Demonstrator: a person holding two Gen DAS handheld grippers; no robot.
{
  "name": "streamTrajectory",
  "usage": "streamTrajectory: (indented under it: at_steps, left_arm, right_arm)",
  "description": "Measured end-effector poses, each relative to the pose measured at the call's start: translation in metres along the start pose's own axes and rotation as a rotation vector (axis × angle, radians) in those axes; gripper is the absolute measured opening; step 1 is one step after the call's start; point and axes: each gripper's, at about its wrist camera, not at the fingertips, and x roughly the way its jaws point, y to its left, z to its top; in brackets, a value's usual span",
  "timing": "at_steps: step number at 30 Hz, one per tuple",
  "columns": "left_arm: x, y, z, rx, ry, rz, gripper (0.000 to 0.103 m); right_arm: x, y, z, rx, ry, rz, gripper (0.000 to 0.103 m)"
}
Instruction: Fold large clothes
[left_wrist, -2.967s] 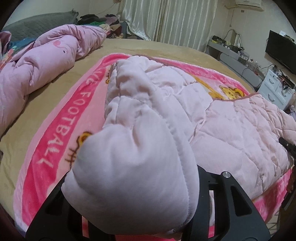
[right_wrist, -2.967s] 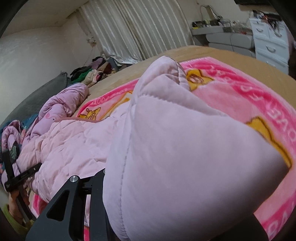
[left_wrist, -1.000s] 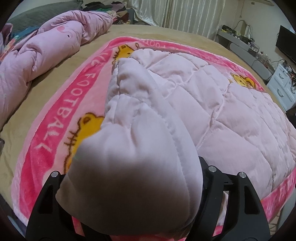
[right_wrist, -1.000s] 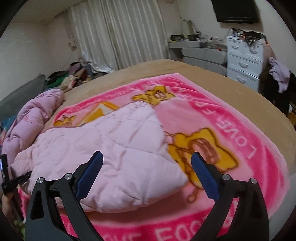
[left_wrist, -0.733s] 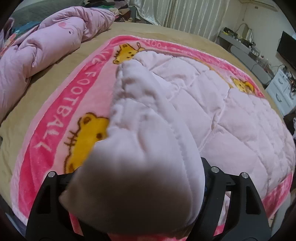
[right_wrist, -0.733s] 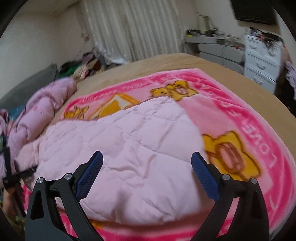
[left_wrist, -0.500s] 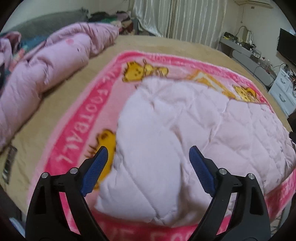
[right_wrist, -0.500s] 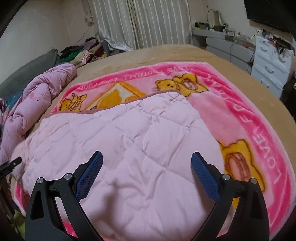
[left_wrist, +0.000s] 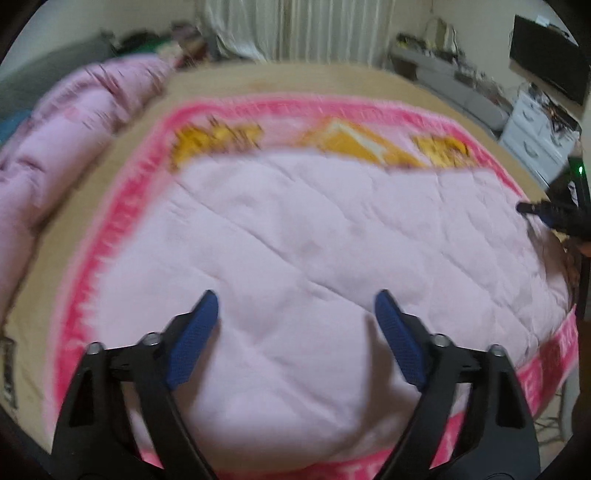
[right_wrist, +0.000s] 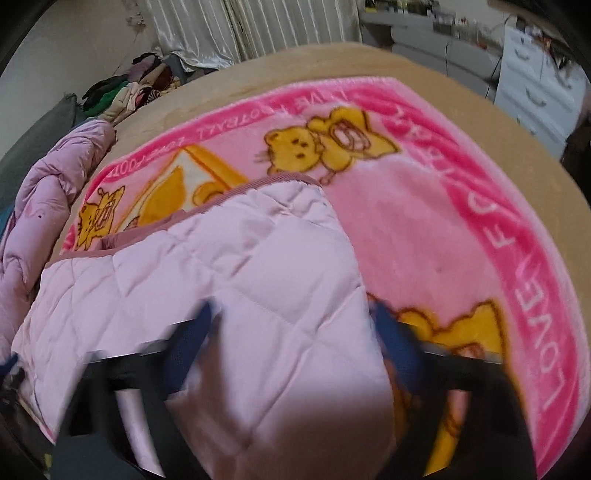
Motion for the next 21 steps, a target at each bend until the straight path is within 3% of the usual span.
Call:
streamTrajectory:
  at_steps: [2, 5, 11, 15, 21]
  left_arm:
    - [0.020, -0.004, -0.001, -0.013, 0.017, 0.012, 0.072]
    - [0.037, -0.009, 0.006, -0.008, 0.007, 0.037, 0.076]
    - [0.047, -0.004, 0.003, -0.031, -0.020, 0.014, 0.079]
    - [0.026, -0.002, -0.001, -0.041, -0.043, 0.021, 0.079]
    - [-0.026, 0.001, -0.020, 0.010, -0.155, 0.121, 0.084]
  right_arm:
    - [0.007, -0.008, -0.005, -0.001, 0.003, -0.011, 0.063]
    - [0.019, -0.018, -0.018, 0.012, 0.017, -0.026, 0.064]
    - [0.026, -0.042, -0.032, 0.136, 0.017, 0.028, 0.077]
    - [-0.011, -0.030, -0.036, 0.084, -0.102, -0.033, 0.080]
    - [-0.079, -0.006, -0.068, -0.027, -0.243, 0.053, 0.085]
